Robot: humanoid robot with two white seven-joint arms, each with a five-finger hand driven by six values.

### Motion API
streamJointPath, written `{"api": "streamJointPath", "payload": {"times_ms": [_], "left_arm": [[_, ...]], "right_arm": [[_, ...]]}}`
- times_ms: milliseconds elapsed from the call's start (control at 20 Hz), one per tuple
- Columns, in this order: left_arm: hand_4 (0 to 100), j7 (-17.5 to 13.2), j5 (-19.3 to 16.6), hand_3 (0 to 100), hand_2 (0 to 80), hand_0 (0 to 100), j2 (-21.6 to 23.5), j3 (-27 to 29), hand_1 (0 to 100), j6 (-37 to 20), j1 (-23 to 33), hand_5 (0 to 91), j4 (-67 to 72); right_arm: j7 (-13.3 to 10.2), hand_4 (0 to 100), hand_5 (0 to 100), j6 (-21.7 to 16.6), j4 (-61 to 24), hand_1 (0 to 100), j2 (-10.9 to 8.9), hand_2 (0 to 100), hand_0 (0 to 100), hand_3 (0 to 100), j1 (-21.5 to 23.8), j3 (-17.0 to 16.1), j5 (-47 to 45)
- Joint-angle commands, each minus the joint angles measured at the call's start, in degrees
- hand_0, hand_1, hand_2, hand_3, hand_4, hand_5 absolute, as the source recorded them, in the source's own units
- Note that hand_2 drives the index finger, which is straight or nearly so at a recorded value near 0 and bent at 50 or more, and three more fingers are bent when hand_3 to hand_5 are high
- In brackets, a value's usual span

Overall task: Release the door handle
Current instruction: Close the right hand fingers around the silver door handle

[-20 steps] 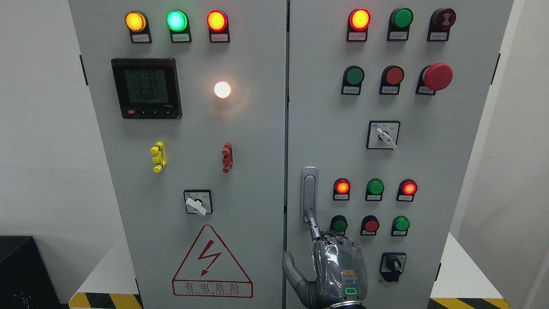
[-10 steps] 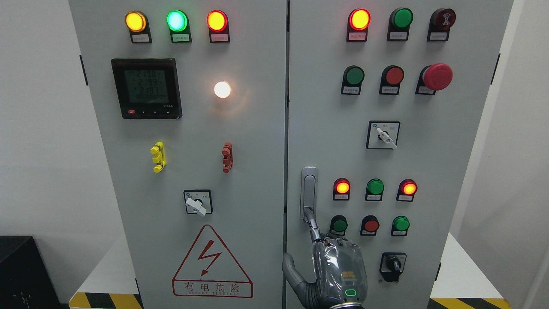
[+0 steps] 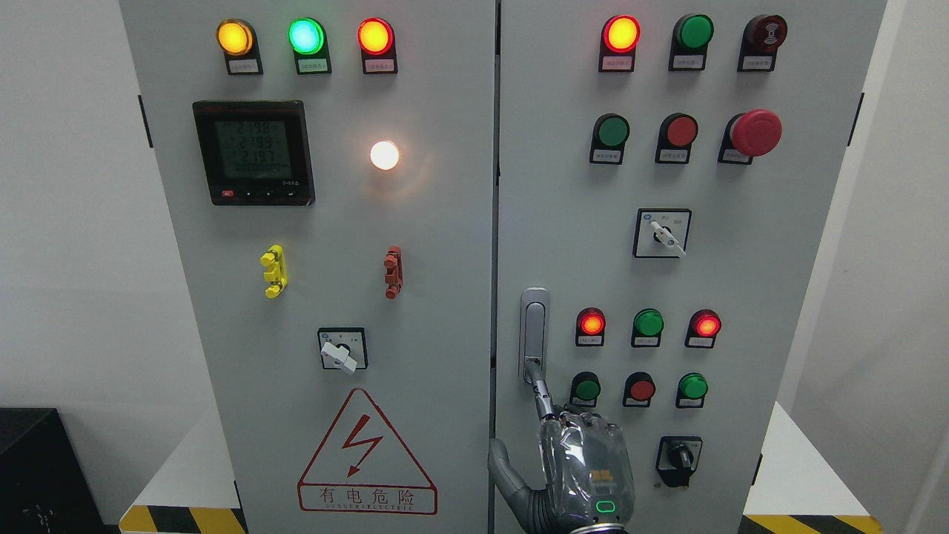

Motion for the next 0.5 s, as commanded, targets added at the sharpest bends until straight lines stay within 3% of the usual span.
{"api": "streamJointPath", "payload": {"times_ms": [0,451], "left_arm": [[0,-0.01,0.0,11,4.4,0,-0.03,0.0,0,0.08,0.0,0.0,0.0],[0,-0.01,0.0,11,4.5,0,0.06,0.0,0,-0.01,0.0,0.0,0.0]], "right_arm": [[0.1,72,71,0.09,0.42,24,0.01,0,41,78,0.01,-0.03,-0.01],[0.1,73,71,0.09,0.42,24,-0.08,0,41,78,0.53,-0.64,-0.09]]}}
